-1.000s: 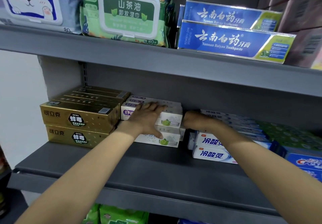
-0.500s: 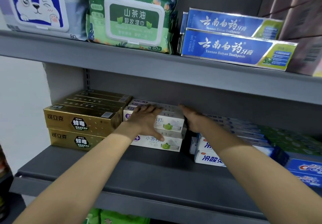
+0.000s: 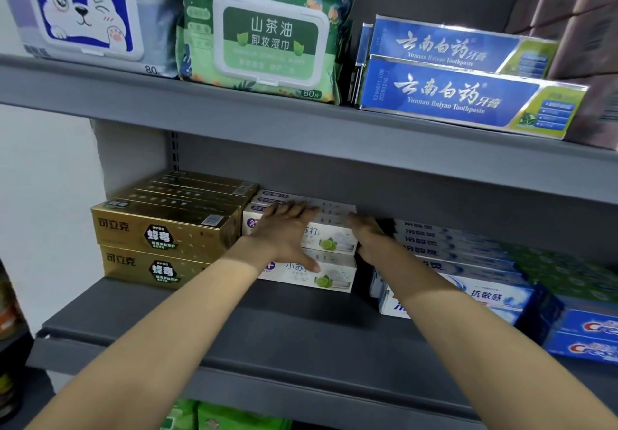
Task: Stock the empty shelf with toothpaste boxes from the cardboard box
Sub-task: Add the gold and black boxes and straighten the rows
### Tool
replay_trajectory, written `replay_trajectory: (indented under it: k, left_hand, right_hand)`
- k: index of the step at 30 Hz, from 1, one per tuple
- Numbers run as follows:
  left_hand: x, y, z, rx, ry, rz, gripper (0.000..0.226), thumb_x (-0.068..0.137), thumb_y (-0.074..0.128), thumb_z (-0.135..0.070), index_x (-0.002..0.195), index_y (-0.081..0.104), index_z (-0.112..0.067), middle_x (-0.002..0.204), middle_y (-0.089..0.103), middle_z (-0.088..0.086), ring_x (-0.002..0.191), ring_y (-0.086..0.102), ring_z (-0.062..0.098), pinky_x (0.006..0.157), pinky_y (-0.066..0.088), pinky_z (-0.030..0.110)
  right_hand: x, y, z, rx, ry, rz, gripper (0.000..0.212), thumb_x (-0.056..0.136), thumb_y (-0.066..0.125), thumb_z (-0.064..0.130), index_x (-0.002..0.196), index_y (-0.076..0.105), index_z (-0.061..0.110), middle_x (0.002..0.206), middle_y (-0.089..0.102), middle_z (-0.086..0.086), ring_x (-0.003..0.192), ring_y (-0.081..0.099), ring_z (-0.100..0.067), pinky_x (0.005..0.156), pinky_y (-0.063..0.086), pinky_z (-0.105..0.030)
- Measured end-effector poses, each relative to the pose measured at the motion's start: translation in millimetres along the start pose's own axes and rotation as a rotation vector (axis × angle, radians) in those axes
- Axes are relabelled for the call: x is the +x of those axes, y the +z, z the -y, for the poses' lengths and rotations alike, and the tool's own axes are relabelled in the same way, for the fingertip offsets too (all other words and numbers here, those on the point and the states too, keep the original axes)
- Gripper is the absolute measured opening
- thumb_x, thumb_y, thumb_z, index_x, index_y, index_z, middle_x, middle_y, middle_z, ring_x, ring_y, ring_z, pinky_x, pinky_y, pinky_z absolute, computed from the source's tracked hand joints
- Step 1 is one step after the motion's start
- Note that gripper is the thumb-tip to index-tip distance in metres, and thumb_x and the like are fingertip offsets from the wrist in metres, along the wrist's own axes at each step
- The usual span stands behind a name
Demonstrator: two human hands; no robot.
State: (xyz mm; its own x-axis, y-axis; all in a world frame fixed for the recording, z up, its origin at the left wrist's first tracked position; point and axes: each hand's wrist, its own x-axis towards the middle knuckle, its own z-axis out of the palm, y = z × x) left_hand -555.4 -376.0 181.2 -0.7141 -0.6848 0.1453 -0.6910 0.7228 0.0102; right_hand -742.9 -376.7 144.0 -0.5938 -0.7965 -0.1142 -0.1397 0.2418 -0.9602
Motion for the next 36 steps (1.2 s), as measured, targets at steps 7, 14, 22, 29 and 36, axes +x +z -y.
replay_trajectory:
  k: [7,14,22,29,36]
  left_hand:
    - [-8.9,5.3,-4.0,0.143,0.015,-0.056,0.119,0.065,0.071,-0.065,0.152,0.001,-0.023,0.16,0.002,0.0,0.148,0.001,0.02,0.117,-0.002,0.041]
    - [-7.4,2.1,2.7,0.097,0.042,-0.041,0.12,0.062,0.079,-0.054,0.151,0.004,-0.027,0.159,0.008,-0.002,0.146,0.007,0.021,0.118,0.006,0.038]
    - [-25.0,8.3,2.1,0.257,-0.129,-0.075,0.115,0.07,0.079,-0.039,0.151,0.001,-0.013,0.157,0.01,0.013,0.145,0.01,0.03,0.117,0.012,0.041]
    - [-20.1,2.6,3.2,0.206,-0.161,-0.066,0.111,0.067,0.083,-0.03,0.149,0.009,-0.01,0.152,0.022,0.013,0.141,0.022,0.03,0.116,0.019,0.039]
    - [-32.1,12.8,8.0,0.189,-0.119,-0.122,0.105,0.076,0.075,-0.025,0.151,0.002,-0.012,0.157,0.009,0.011,0.146,0.009,0.031,0.119,0.012,0.041]
  right_hand:
    - [-44.5,-0.9,7.3,0.125,0.029,0.018,0.053,0.087,0.053,0.046,0.125,0.056,0.008,0.12,0.062,-0.014,0.109,0.059,-0.033,0.099,0.046,-0.047]
    - [-62.3,1.9,15.4,0.081,-0.005,-0.004,0.042,0.092,0.054,0.034,0.122,0.058,0.005,0.121,0.062,-0.016,0.109,0.059,-0.033,0.1,0.046,-0.043]
    - [-102.1,-12.4,10.3,-0.904,-0.523,0.105,0.107,0.079,0.07,0.044,0.151,-0.001,0.009,0.159,-0.002,-0.011,0.146,-0.004,-0.027,0.119,0.005,-0.034]
    - [-100.9,5.0,13.4,-1.214,-0.583,0.005,0.108,0.074,0.075,0.039,0.15,0.006,0.007,0.157,0.012,-0.009,0.146,0.009,-0.025,0.119,0.004,-0.036]
    - [-109.6,9.0,19.2,-1.329,-0.586,-0.004,0.107,0.076,0.074,0.04,0.149,0.005,0.004,0.157,0.011,-0.011,0.146,0.008,-0.025,0.12,0.003,-0.035]
